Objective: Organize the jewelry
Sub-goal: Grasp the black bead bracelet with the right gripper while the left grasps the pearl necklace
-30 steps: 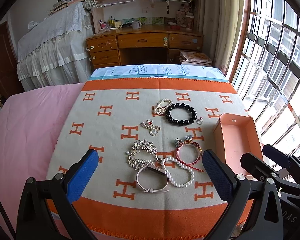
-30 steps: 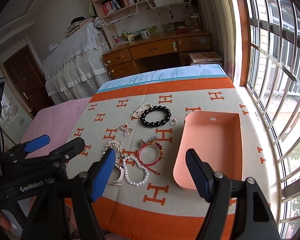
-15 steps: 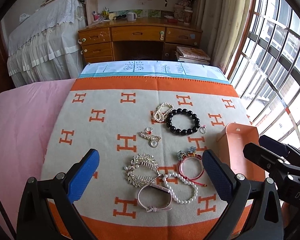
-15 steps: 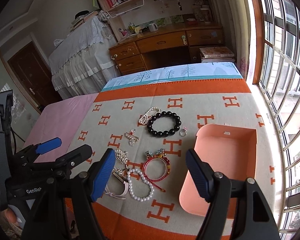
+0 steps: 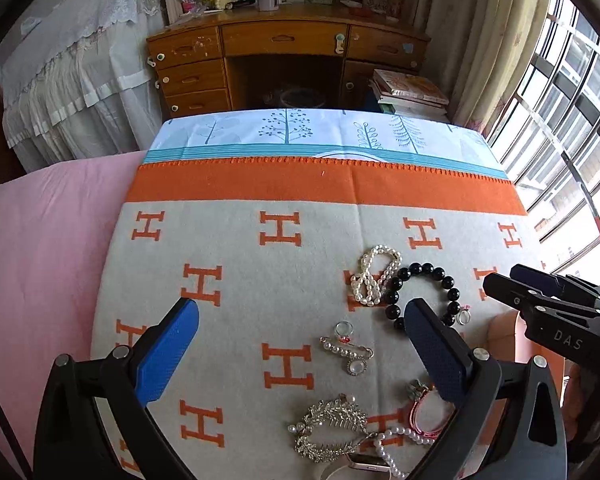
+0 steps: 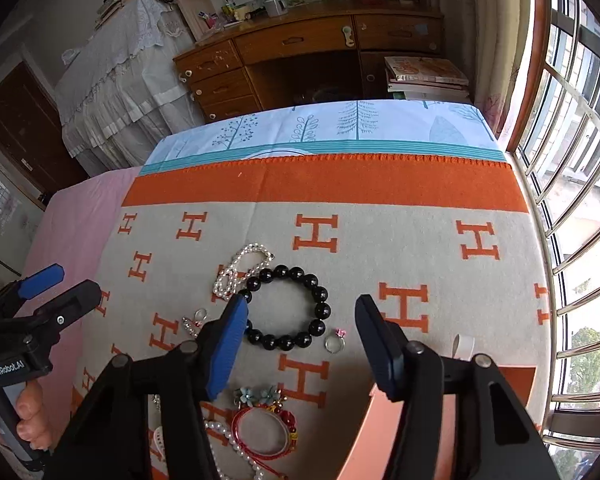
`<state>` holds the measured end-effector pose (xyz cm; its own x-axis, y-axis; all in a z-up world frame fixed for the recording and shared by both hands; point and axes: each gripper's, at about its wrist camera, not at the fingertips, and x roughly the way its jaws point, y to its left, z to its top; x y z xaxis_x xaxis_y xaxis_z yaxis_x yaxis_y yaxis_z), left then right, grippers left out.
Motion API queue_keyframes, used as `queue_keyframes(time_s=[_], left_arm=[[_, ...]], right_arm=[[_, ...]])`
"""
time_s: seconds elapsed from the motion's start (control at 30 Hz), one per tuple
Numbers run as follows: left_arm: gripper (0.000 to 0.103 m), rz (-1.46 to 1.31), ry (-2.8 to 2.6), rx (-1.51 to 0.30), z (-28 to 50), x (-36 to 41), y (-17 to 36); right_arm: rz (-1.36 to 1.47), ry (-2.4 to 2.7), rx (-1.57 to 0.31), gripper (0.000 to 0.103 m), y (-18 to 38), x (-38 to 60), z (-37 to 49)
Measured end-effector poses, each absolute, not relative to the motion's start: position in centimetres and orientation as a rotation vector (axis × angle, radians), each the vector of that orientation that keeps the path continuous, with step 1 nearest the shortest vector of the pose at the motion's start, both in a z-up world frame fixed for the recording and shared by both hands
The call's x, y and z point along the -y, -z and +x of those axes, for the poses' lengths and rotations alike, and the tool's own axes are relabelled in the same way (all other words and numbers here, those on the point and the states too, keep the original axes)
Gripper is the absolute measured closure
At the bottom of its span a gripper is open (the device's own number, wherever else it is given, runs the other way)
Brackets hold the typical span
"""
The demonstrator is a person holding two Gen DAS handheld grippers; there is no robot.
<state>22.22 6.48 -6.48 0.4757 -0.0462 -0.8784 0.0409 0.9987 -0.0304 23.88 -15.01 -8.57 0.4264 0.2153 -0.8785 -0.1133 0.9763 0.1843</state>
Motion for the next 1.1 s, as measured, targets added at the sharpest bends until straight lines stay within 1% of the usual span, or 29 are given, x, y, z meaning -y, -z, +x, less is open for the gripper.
queue_keyframes(time_s=[0.03, 0.07, 0.13, 0.17, 0.23, 0.27, 0.3, 0.37, 0.4, 0.47, 0.5, 0.57, 0.63, 0.73, 0.87, 0.97, 1.1], left_arm=[[0.001, 0.004, 0.064, -1.103, 22.9, -6.2, 7.4], [0.001, 0.008, 0.078, -1.136, 23.7, -6.0, 8.5], [0.002, 0.001, 0.096, -1.191, 25.0, -5.8, 10.5], [0.007, -0.007, 0.100, -1.206, 25.5, -5.7, 11.3], [0.010, -0.004, 0.119, -1.230, 26.3, -5.4, 12.6], [0.011, -0.001, 0.122, -1.235, 26.7, -5.2, 13.1], [0.012, 0.000, 0.123, -1.235, 26.9, -4.9, 13.4], [0.014, -0.004, 0.128, -1.246, 27.4, -4.6, 14.1], [0.016, -0.008, 0.133, -1.253, 27.7, -4.4, 14.3], [0.029, -0.013, 0.145, -1.270, 28.1, -4.2, 14.9], [0.031, -0.015, 0.150, -1.280, 28.2, -4.1, 15.1], [0.041, -0.022, 0.152, -1.298, 28.6, -4.0, 15.5], [0.046, -0.038, 0.155, -1.317, 29.0, -4.0, 15.9], [0.050, -0.053, 0.154, -1.329, 29.5, -4.0, 16.4], [0.068, -0.051, 0.149, -1.349, 30.0, -3.4, 17.0], [0.070, -0.036, 0.135, -1.349, 30.2, -3.0, 17.2], [0.071, 0.000, 0.115, -1.351, 30.4, -2.2, 17.5]], right_arm=[[0.097, -0.201, -1.146, 0.053, 9.6, 14.8, 24.7], [0.097, -0.198, -1.181, 0.058, 10.7, 14.5, 25.5], [0.090, -0.189, -1.244, 0.059, 12.7, 14.2, 26.7], [0.080, -0.180, -1.265, 0.060, 13.5, 14.1, 27.1], [0.051, -0.158, -1.288, 0.060, 14.7, 13.8, 27.7], [0.036, -0.156, -1.299, 0.063, 15.2, 13.7, 27.9], [0.023, -0.155, -1.309, 0.071, 15.6, 13.5, 28.1], [-0.016, -0.147, -1.302, 0.084, 16.1, 13.0, 28.2], [-0.045, -0.149, -1.290, 0.088, 16.1, 12.8, 28.1], [-0.053, -0.150, -1.279, 0.088, 16.1, 12.7, 27.9], [-0.043, -0.153, -1.277, 0.088, 16.0, 12.8, 27.8], [-0.012, -0.164, -1.245, 0.088, 15.3, 13.3, 27.2], [0.044, -0.176, -1.219, 0.088, 14.2, 14.0, 26.7], [0.098, -0.198, -1.175, 0.088, 12.4, 15.1, 25.6], [0.130, -0.231, -1.124, 0.088, 9.9, 16.1, 23.6], [0.154, -0.257, -1.079, 0.088, 8.0, 16.8, 22.0], [0.174, -0.285, -1.015, 0.088, 5.5, 17.4, 19.9]])
